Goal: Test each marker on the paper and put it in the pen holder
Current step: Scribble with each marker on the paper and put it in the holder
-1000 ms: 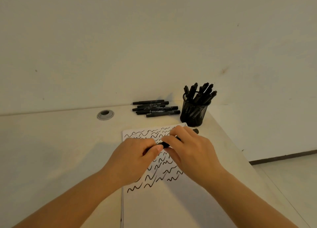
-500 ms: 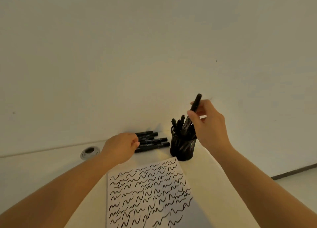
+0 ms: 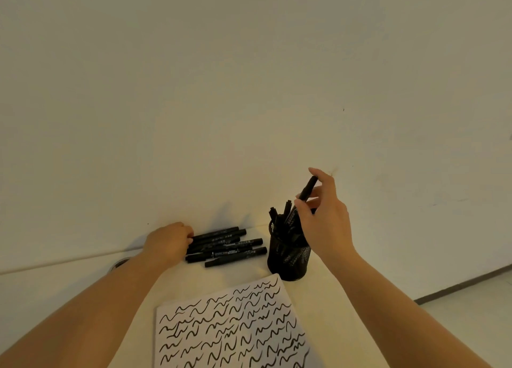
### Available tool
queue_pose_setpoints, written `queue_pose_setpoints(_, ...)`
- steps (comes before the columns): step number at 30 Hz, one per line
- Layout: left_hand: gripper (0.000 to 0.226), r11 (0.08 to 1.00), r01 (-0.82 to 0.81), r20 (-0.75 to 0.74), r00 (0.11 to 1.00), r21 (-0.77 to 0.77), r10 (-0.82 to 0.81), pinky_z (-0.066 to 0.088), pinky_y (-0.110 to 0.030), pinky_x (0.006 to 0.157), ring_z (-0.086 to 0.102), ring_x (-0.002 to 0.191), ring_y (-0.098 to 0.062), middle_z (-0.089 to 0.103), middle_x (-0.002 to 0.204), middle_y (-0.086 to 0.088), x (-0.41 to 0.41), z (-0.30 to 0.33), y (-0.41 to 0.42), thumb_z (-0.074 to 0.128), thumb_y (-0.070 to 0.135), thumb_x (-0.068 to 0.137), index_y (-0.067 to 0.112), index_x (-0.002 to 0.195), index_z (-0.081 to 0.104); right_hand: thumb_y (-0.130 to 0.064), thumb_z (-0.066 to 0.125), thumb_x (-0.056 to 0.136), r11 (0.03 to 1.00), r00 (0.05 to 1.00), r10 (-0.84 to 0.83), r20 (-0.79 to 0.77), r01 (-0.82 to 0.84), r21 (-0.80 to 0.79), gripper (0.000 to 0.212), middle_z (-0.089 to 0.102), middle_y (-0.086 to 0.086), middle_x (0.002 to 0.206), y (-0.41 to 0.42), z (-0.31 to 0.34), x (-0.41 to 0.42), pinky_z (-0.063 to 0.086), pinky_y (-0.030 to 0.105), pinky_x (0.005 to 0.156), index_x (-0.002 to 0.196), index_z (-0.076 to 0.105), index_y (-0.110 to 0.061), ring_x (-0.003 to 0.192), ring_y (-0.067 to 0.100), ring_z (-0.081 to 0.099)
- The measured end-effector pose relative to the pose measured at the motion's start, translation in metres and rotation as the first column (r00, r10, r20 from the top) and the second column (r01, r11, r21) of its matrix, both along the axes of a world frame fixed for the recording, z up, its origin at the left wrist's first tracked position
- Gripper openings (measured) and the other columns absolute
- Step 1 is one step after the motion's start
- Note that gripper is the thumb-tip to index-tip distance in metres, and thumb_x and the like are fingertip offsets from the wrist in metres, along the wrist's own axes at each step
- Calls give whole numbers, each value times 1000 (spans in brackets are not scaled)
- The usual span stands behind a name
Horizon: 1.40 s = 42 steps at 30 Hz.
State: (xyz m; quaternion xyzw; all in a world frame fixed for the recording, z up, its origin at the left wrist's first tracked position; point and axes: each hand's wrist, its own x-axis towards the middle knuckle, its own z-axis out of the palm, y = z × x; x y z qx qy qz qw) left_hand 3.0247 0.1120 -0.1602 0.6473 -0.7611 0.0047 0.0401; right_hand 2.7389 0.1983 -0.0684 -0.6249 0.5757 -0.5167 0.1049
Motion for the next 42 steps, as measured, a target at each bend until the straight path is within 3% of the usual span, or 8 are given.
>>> queue_pose_setpoints(11, 20, 993, -21, 4, 1000, -113, 21, 33, -26, 62, 53, 87, -16, 57, 98, 1, -2, -10, -1, 45, 32, 93, 21, 102, 60, -21, 51, 92, 999, 969, -32, -245, 39, 22, 39, 50, -15, 87, -8, -23, 12, 46, 28, 68, 127, 42, -35, 67, 6, 51)
queue_pose_setpoints(18, 20, 990, -42, 34, 998, -136, 47, 34, -24, 64, 55, 90, -15, 57, 101, 0, 5, -13, 4, 45, 28, 94, 17, 104, 58, -25, 49, 92, 995, 941, -76, -329, 94, 36, 38, 63, -5, 94, -8, -27, 14, 41, 28, 62, 130, 43, -30, 75, 17, 55)
queue_pose_setpoints(29, 24, 966, -110, -115, 990, -235, 85, 34, -26, 60, 50, 75, -13, 60, 95, 4, 18, 23, 38, 39, 38, 95, 22, 105, 54, -32, 40, 96, 973, 828, -51, -559, 168, 160, 36, 57, -2, 122, -5, -17, 17, 41, 30, 79, 129, 49, -22, 108, 19, 52)
queue_pose_setpoints(32, 22, 963, -129, -237, 969, -235, 72, 38, -28, 59, 53, 74, -13, 61, 85, 8, 9, 42, 63, 42, 38, 94, 25, 106, 55, -32, 44, 94, 981, 756, -160, -635, 195, -15, 37, 56, 2, 121, 9, -8, 23, 37, 33, 86, 126, 51, -18, 110, 23, 46)
queue_pose_setpoints(35, 19, 981, -89, -456, 890, -174, 0, 47, -28, 70, 60, 84, -11, 67, 93, 10, -5, 58, 100, 49, 36, 91, 26, 106, 57, -29, 52, 89, 986, 877, -153, -456, 102, -134, 27, 61, -2, 101, 39, -4, 38, 41, 28, 74, 113, 61, -18, 93, 18, 53)
queue_pose_setpoints(37, 14, 987, -39, -566, 823, -155, -56, 42, -16, 64, 58, 77, 3, 67, 88, 15, -15, 65, 130, 52, 35, 90, 30, 102, 58, -35, 51, 88, 994, 972, 77, -223, -58, 91, 23, 62, -11, 86, 61, -3, 49, 45, 18, 61, 106, 61, -25, 75, 5, 56)
queue_pose_setpoints(39, 11, 987, 18, -573, 812, -158, -107, 38, -10, 58, 56, 70, 8, 64, 81, 20, -25, 67, 161, 54, 36, 88, 35, 99, 57, -40, 55, 85, 899, 952, 298, 66, -304, 315, 20, 65, -5, 77, 82, -7, 59, 49, 18, 55, 102, 60, -30, 62, 5, 58)
queue_pose_setpoints(42, 6, 981, 107, -554, 813, -164, -181, 46, -17, 64, 58, 74, 2, 61, 81, 20, -36, 66, 202, 52, 36, 89, 42, 92, 51, -34, 62, 82, 771, 840, 436, 323, -533, 347, 13, 64, 0, 69, 113, -17, 70, 42, 15, 48, 95, 62, -30, 52, 2, 53)
